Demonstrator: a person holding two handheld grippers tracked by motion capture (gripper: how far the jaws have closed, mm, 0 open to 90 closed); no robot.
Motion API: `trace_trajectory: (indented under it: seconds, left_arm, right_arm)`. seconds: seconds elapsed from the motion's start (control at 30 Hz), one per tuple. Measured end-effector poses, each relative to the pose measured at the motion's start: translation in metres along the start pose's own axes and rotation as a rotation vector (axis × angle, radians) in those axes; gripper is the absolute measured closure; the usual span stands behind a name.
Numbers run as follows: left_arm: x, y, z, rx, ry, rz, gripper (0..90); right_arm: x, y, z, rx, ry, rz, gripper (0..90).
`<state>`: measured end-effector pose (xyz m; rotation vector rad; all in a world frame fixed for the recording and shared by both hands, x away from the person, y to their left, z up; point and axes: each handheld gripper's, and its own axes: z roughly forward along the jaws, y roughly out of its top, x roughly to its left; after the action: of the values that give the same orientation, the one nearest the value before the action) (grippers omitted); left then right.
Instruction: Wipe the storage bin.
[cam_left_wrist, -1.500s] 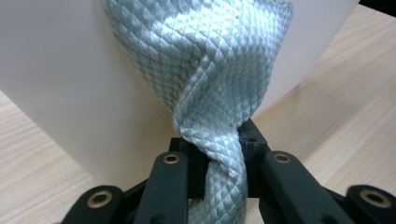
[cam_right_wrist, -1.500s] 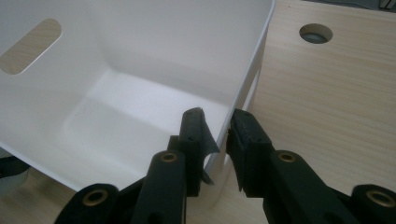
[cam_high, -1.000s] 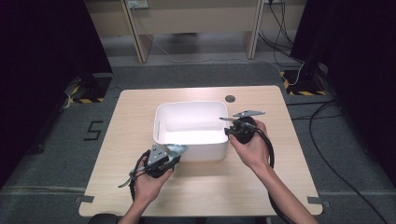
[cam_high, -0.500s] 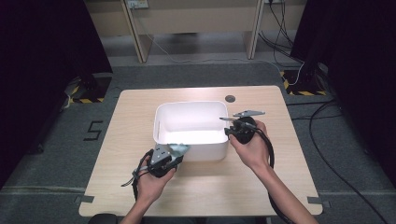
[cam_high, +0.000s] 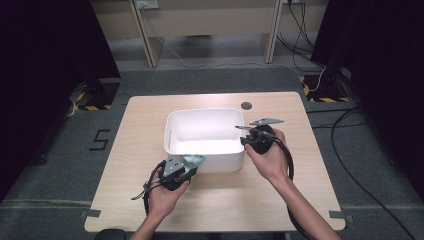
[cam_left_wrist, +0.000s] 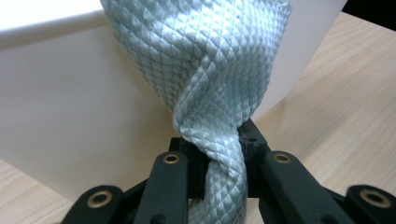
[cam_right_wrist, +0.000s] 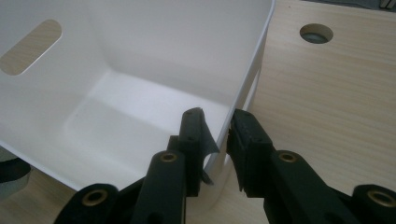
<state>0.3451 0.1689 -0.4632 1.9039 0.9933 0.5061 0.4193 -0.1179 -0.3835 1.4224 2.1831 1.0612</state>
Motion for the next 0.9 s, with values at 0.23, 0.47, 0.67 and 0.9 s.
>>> trace_trajectory:
  seconds: [0.23, 0.47, 0.67, 0.9]
  left_arm:
    - [-0.002, -0.005, 0.005, 0.015, 0.017, 0.009, 77.0]
    - [-0.003, -0.011, 0.011, 0.031, 0.027, 0.012, 77.0]
    - [-0.004, -0.015, 0.015, 0.044, 0.033, 0.013, 77.1]
    - [-0.004, -0.020, 0.020, 0.062, 0.038, 0.013, 77.1]
  right_arm:
    - [0.000, 0.000, 0.000, -0.001, 0.000, 0.001, 74.9]
    - [0.001, 0.000, 0.000, -0.002, -0.001, 0.000, 74.7]
    - [0.001, 0.000, 0.000, -0.002, -0.002, -0.001, 74.6]
    - [0.001, 0.000, 0.001, -0.002, -0.002, 0.000, 74.5]
